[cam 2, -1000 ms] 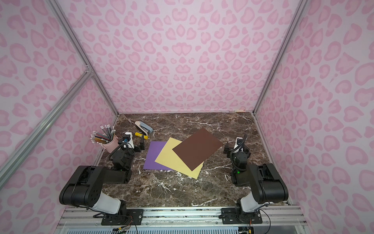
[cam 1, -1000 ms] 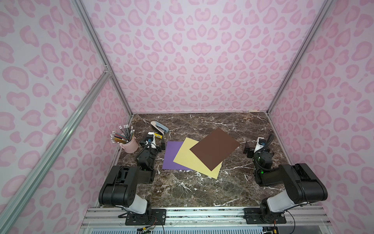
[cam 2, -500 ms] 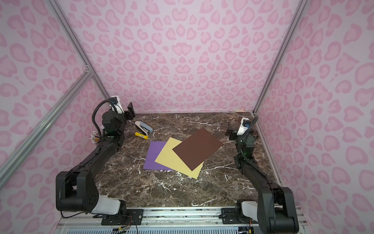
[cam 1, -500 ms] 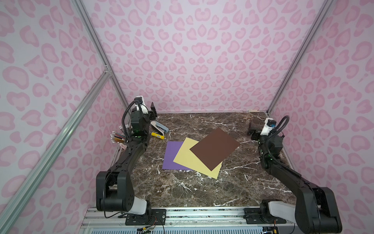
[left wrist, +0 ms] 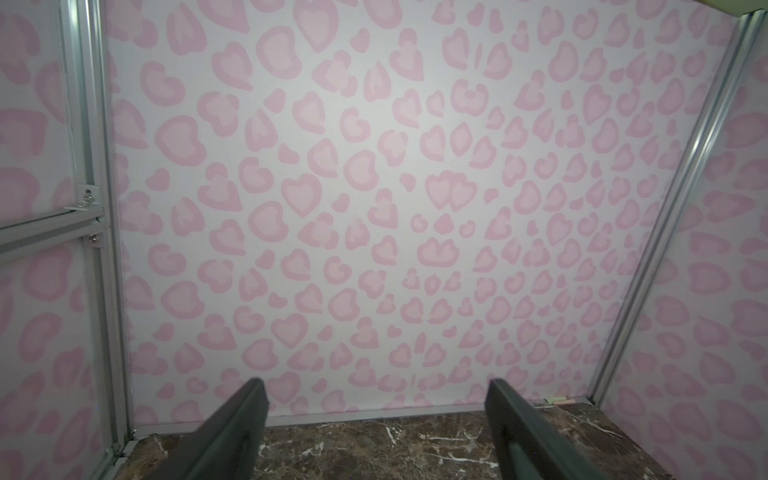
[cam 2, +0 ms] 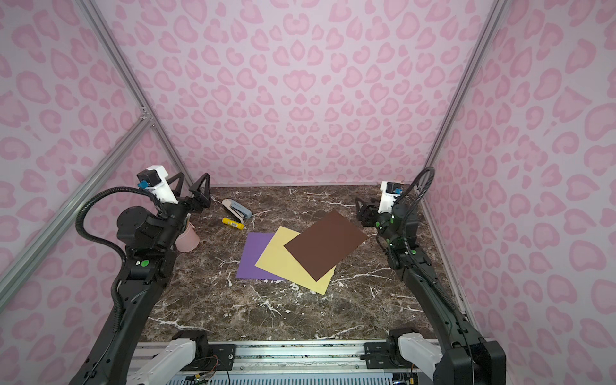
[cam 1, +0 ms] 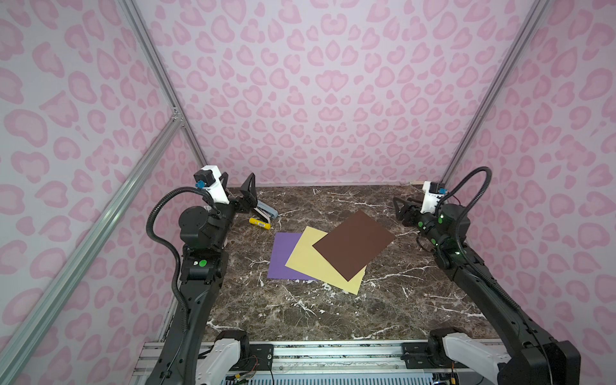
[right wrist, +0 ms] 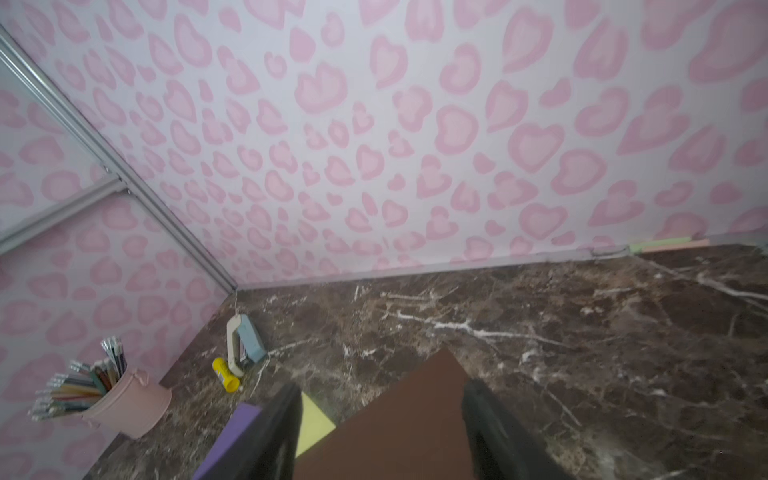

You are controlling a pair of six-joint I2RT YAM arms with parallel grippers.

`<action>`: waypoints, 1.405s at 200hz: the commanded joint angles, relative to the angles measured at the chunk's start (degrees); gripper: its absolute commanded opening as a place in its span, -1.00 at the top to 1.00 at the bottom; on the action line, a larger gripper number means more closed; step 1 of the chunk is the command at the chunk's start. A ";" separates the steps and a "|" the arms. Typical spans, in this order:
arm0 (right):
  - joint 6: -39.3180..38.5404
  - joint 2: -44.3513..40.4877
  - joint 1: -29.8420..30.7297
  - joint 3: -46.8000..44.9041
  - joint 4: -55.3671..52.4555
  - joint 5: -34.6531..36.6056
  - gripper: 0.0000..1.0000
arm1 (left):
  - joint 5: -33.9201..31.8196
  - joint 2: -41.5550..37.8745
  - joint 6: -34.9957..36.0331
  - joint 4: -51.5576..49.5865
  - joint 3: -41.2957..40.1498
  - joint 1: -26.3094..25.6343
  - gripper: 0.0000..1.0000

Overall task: Fold the rectangular paper in half along the long edge
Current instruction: Adjust the paper at the center of the board.

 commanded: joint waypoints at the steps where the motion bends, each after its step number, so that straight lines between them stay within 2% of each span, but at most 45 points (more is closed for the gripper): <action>1: 0.45 5.20 3.06 1.35 -8.51 -1.19 -0.14 | 5.66 -3.61 -4.35 -3.92 -4.37 -0.10 -0.38; 10: 0.99 8.03 4.47 1.65 -9.56 -2.53 -0.04 | 6.79 -5.22 -5.96 -4.22 -6.61 -0.35 -0.15; 18: 1.76 10.45 6.06 1.85 -10.43 -3.22 0.08 | 7.64 -6.58 -7.10 -4.25 -8.74 -0.90 -0.12; 23: 2.06 11.89 7.40 2.18 -11.33 -2.81 0.13 | 7.70 -7.25 -7.62 -4.43 -10.01 -1.37 -0.09; 31: 1.90 13.99 9.73 3.17 -13.05 -2.31 0.20 | 7.60 -8.05 -8.35 -5.01 -11.39 -2.33 0.11; 43: 1.88 16.48 14.15 4.10 -14.10 1.14 0.28 | 8.17 -8.30 -8.74 -6.46 -12.62 -3.73 0.23; 53: 2.48 18.88 17.21 5.06 -15.02 3.64 0.37 | 7.99 -8.22 -9.18 -7.60 -13.43 -5.05 0.49; 69: 4.28 23.41 20.14 5.90 -15.40 4.12 0.56 | 7.07 -8.17 -10.28 -8.38 -15.00 -7.13 0.78; 82: 5.92 26.36 21.78 5.69 -14.35 2.84 0.64 | 5.95 -8.30 -11.26 -8.39 -16.42 -8.72 0.92; 133: 8.41 32.50 25.50 4.08 -12.85 1.57 0.77 | -1.55 -5.05 -14.35 -8.70 -20.50 -17.18 0.93; 166: 9.57 30.28 25.31 -1.23 -12.30 2.53 0.78 | -6.38 2.68 -16.81 -8.44 -21.79 -21.43 0.93; 201: 9.67 27.73 23.57 -7.22 -12.99 1.01 0.80 | -5.95 12.04 -17.87 -5.52 -21.86 -23.47 0.93; 228: 9.55 22.53 19.51 -12.36 -15.59 0.33 0.81 | -6.89 20.77 -17.52 -5.26 -18.18 -27.58 0.93; 266: 5.79 13.57 7.08 -17.22 -21.82 -4.64 0.81 | -7.75 31.83 -17.39 -4.45 -13.47 -32.50 0.93; 281: 5.10 11.16 4.39 -17.17 -24.13 -4.90 0.79 | -6.36 35.92 -17.31 -3.92 -11.84 -33.64 0.93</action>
